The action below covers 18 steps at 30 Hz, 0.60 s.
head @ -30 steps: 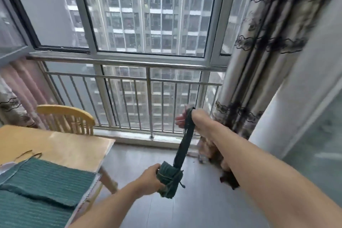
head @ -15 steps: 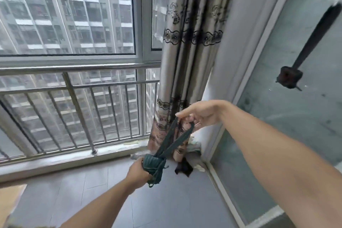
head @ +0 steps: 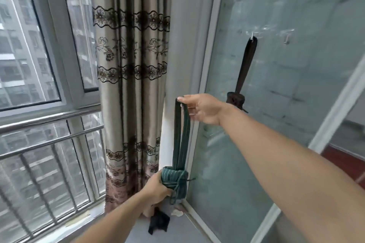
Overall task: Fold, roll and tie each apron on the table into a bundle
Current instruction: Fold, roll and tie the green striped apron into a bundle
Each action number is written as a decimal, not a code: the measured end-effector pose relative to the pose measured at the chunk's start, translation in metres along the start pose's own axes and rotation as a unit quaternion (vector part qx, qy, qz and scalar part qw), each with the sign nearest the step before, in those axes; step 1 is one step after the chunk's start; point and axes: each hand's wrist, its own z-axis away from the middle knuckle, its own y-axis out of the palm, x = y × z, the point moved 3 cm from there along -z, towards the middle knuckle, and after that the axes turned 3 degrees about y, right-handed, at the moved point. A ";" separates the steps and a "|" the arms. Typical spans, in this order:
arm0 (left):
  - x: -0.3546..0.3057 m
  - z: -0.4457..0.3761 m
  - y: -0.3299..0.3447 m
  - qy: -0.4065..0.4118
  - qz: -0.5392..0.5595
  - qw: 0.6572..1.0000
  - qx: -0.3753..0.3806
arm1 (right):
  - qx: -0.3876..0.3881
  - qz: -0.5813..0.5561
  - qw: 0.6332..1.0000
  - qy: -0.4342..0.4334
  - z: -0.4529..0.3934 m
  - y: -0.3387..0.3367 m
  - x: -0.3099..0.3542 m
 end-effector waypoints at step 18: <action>-0.367 -0.140 0.095 0.177 0.103 0.979 0.025 | -0.159 0.131 0.974 -0.092 0.084 -0.238 0.149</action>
